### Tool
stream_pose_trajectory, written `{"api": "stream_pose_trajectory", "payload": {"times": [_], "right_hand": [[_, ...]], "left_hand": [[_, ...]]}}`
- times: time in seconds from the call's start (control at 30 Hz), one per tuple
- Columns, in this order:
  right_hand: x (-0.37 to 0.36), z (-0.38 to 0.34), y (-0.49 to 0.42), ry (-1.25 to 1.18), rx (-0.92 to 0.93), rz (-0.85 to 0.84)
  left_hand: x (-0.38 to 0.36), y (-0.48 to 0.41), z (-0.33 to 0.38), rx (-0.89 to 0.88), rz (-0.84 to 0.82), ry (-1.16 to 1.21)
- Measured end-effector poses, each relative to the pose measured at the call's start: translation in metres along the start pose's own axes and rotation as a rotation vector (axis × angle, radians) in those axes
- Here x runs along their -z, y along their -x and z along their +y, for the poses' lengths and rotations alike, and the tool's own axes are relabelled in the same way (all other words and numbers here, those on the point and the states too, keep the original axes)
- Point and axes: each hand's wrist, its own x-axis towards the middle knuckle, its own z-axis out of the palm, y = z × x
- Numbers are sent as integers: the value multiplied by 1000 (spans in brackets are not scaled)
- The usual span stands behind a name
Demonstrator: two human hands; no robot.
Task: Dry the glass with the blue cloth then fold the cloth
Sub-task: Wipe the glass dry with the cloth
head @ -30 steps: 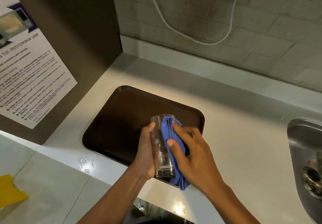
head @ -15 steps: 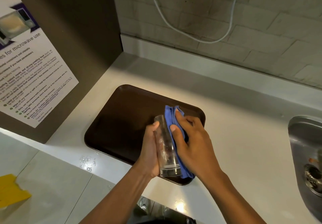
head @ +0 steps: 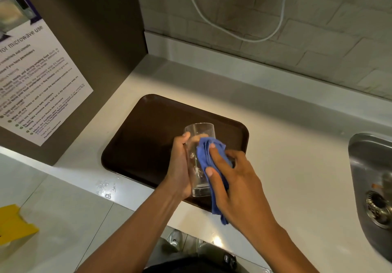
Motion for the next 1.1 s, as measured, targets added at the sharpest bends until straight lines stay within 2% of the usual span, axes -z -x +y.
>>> {"api": "stream_pose_trajectory", "payload": {"times": [0.1, 0.23, 0.4, 0.57, 0.73, 0.83, 0.93, 1.03, 1.1], "right_hand": [[0, 6, 0, -40, -41, -20], [1, 2, -21, 4, -50, 39], [-2, -3, 17, 8, -11, -28], [0, -1, -8, -19, -76, 40], [-1, -8, 22, 25, 0, -24], [2, 2, 6, -61, -66, -8], [0, 1, 1, -23, -44, 49], [-3, -5, 24, 26, -14, -15], [-2, -3, 25, -35, -45, -23]], "left_hand": [[3, 1, -3, 16, 3, -9], [-4, 3, -9, 25, -22, 32], [6, -5, 2, -49, 102, -36], [0, -2, -10, 21, 20, -10], [8, -10, 1, -77, 134, -13], [4, -5, -6, -20, 87, -27], [-2, -5, -10, 1, 95, -6], [3, -7, -2, -54, 165, -4], [2, -4, -3, -59, 162, -24]]}}
